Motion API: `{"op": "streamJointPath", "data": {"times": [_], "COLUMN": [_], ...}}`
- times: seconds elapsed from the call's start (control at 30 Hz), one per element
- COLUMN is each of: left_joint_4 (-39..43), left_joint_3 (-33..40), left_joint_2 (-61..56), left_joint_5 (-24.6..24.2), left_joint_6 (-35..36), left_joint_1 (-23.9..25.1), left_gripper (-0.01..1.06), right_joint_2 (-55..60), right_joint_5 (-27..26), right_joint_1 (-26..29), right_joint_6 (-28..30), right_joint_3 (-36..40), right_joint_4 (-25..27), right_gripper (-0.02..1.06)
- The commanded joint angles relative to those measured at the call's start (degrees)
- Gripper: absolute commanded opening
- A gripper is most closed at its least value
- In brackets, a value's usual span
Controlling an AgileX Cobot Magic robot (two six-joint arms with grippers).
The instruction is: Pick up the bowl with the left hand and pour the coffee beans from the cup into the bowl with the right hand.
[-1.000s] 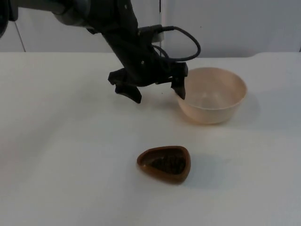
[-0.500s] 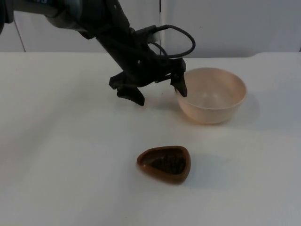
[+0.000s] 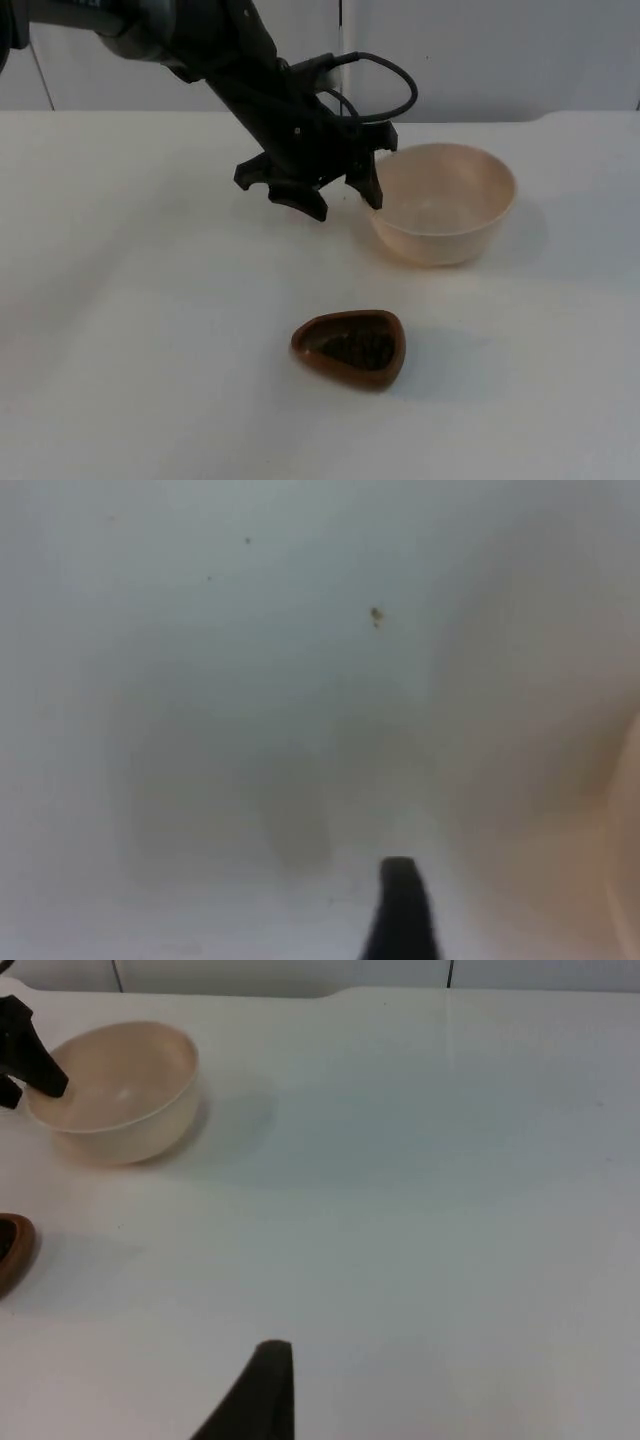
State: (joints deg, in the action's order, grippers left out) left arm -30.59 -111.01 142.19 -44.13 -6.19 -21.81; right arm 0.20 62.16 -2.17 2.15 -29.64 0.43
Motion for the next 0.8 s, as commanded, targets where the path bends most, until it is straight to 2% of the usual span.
{"op": "streamJointPath", "data": {"times": [0.0,0.07,0.13,0.17,0.23,0.27,0.77], "left_joint_4": [-0.9,-0.9,-0.9,-0.9,-0.9,-0.8,0.4], "left_joint_3": [-0.3,-0.3,-0.3,-0.3,-0.3,-0.3,-0.3], "left_joint_2": [-1.6,-2.6,-2.8,-3.3,-3.5,-3.6,-5.9], "left_joint_5": [0.1,0.4,0.4,0.5,0.5,0.4,-3.3], "left_joint_6": [-0.1,-0.1,-0.1,-0.1,-0.1,-0.3,0.3], "left_joint_1": [-0.4,-0.4,-0.4,-0.4,-0.4,-0.4,-0.4], "left_gripper": [0.52,0.36,0.32,0.19,0.03,0.0,0.0], "right_joint_2": [-0.2,-0.2,-0.2,-0.2,-0.2,-0.2,-0.2], "right_joint_5": [-0.3,-0.3,-0.3,-0.3,-0.3,-0.3,-0.3], "right_joint_1": [0.3,0.3,0.3,0.3,0.3,0.3,0.3], "right_joint_6": [0.0,0.0,0.0,0.0,0.0,0.0,0.0], "right_joint_3": [0.1,0.1,0.1,0.1,0.1,0.1,0.1], "right_joint_4": [0.1,0.1,0.1,0.1,0.1,0.1,0.1], "right_gripper": [1.05,1.05,1.05,1.05,1.05,1.05,1.05]}}
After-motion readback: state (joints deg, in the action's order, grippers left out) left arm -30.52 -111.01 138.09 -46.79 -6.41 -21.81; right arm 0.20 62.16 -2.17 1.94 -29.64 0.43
